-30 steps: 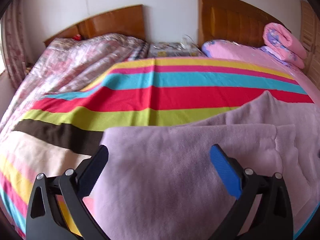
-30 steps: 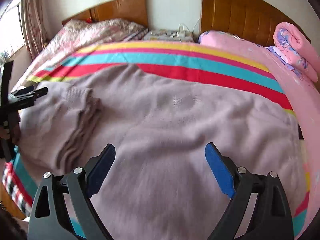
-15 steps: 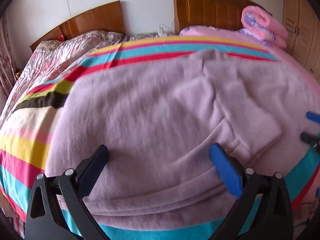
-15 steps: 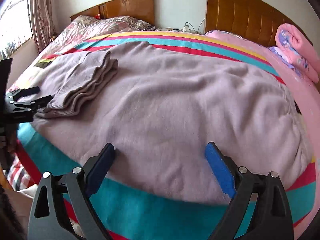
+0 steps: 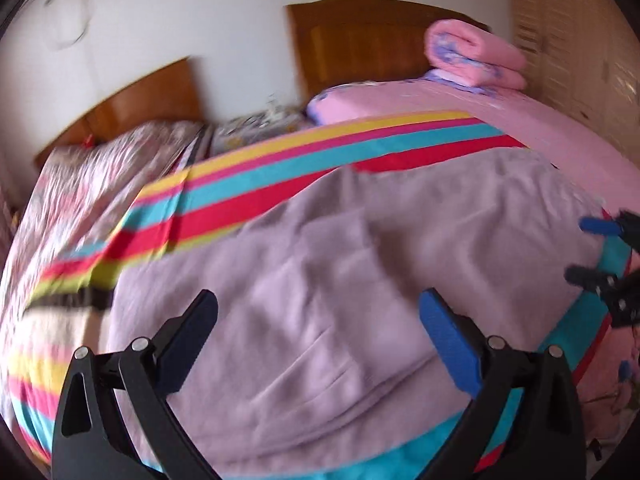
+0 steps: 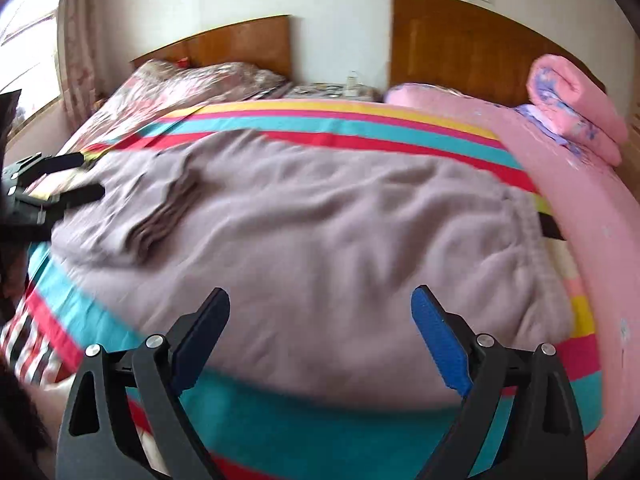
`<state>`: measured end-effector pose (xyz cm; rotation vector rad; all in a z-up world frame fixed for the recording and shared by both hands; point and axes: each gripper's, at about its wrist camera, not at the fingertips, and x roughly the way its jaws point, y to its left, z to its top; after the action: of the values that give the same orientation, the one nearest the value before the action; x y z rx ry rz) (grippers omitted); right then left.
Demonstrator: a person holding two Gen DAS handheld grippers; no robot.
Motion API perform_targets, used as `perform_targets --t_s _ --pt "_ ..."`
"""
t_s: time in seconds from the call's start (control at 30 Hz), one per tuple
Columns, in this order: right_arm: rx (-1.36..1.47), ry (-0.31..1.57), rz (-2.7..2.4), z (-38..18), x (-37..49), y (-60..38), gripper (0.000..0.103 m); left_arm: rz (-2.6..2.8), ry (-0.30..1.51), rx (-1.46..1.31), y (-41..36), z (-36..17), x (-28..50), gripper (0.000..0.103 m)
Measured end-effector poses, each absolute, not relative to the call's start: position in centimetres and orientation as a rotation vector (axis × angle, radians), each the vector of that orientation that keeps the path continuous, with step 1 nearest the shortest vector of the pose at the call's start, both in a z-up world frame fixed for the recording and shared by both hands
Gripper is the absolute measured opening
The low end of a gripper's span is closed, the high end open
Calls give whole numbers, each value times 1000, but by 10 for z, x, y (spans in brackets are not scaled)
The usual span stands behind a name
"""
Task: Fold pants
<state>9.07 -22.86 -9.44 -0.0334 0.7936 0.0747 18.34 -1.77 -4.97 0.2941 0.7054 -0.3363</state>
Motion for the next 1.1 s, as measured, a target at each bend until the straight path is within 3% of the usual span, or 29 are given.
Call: perform_targets --t_s 0.13,0.23,0.37,0.53,0.77,0.97,1.1 --pt "-79 942 25 -121 113 -246 89 -404 782 354 -76 -76 219 101" --pt "-21 917 91 -122 96 -264 89 -387 900 435 -101 -115 235 102" --pt "0 872 63 -108 81 -275 89 -390 890 413 -104 -106 238 101" --pt "45 784 39 -97 89 -286 90 -501 742 434 -155 -63 250 102" --pt "-59 843 -1 -118 96 -300 90 -618 877 383 -241 -110 301 102" --pt "318 684 -22 -99 52 -372 90 -604 937 367 -247 -125 314 102" --pt "567 701 -70 -116 31 -413 90 -587 927 383 -254 -127 316 102"
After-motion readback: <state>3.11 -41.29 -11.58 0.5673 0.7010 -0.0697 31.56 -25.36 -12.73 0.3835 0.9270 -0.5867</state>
